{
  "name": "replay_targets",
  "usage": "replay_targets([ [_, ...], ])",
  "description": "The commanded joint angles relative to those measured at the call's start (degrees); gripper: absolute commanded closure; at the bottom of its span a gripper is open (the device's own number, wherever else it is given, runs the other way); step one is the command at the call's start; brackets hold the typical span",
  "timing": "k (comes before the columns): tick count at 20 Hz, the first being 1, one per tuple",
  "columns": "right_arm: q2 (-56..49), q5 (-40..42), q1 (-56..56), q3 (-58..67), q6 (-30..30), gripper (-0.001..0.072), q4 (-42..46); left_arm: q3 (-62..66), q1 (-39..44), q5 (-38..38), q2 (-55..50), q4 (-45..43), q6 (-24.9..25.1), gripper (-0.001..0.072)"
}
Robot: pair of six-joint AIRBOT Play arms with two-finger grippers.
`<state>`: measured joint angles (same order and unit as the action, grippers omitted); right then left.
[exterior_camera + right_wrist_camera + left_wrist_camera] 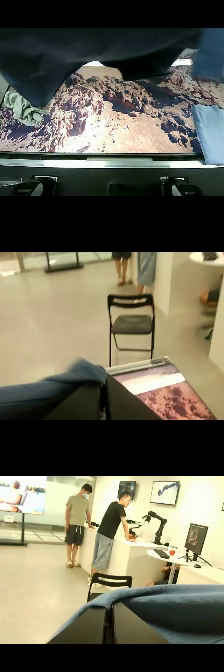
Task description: Fold the clothes and pants, and hang the long-sleeved shirts on hangers.
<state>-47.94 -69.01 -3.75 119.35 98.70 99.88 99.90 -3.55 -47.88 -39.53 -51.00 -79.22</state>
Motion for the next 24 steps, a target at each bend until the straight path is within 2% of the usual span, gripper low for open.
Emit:
replay_targets([
  [1, 4.2, 0.4, 0.0, 1.7, 0.5, 0.0672, 1.8, 2.0, -1.1, -0.7, 2.8, -1.1, -2.3, 0.0683],
  [3, 4.5, 4.2, 0.0, 1.7, 0.4, 0.0672, 1.8, 1.9, -1.1, -0.3, 2.5, -1.9, -2.3, 0.0684],
  [5, 3.7, 3.7, 0.0, 1.6, -1.2, 0.0672, 1.8, 1.2, -1.1, -4.4, 1.4, -4.3, -2.3, 0.0683],
  [7, 1.6, -2.9, 0.0, -0.3, -2.3, 0.0672, 1.6, -3.2, -1.1, -9.5, -0.3, -5.2, -3.6, 0.0683],
  [9, -1.9, -11.1, 0.0, -6.6, -2.3, 0.0672, 1.3, -12.9, -0.9, -11.0, -3.0, -5.1, -4.0, 0.0684],
  [11, -7.2, -11.2, 0.0, -17.0, -2.3, 0.0672, 1.3, -25.0, -0.9, -7.8, -7.2, -4.6, -4.3, 0.0683],
  [13, -14.2, -2.4, 0.0, -28.4, -1.0, 0.0671, 1.1, -35.3, 0.2, -0.5, -14.1, -4.3, -5.1, 0.0683],
  [15, -22.6, 6.9, 0.0, -35.1, 5.6, 0.0672, 0.3, -39.1, 1.8, 5.4, -23.6, -3.6, -5.0, 0.0683],
  [18, -34.5, 8.1, 0.0, -35.9, 18.1, 0.0671, -6.6, -37.3, 3.6, 6.4, -38.2, -0.7, -5.0, 0.0681],
  [19, -37.3, 8.1, 0.0, -35.9, 20.0, 0.0670, -10.9, -36.8, 3.8, 6.1, -41.8, 1.4, -5.0, 0.0681],
  [22, -43.6, 9.2, 0.0, -35.9, 20.2, 0.0670, -23.5, -36.8, 3.9, 5.2, -47.8, 9.3, -5.0, 0.0678],
  [23, -44.3, 9.2, 0.0, -35.9, 20.1, 0.0670, -25.2, -36.7, 3.7, 4.3, -48.3, 10.3, -5.0, 0.0616],
  [24, -44.3, 9.1, -0.4, -35.7, 19.0, 0.0626, -25.7, -36.3, 2.9, 2.5, -48.2, 10.3, -5.0, 0.0487],
])
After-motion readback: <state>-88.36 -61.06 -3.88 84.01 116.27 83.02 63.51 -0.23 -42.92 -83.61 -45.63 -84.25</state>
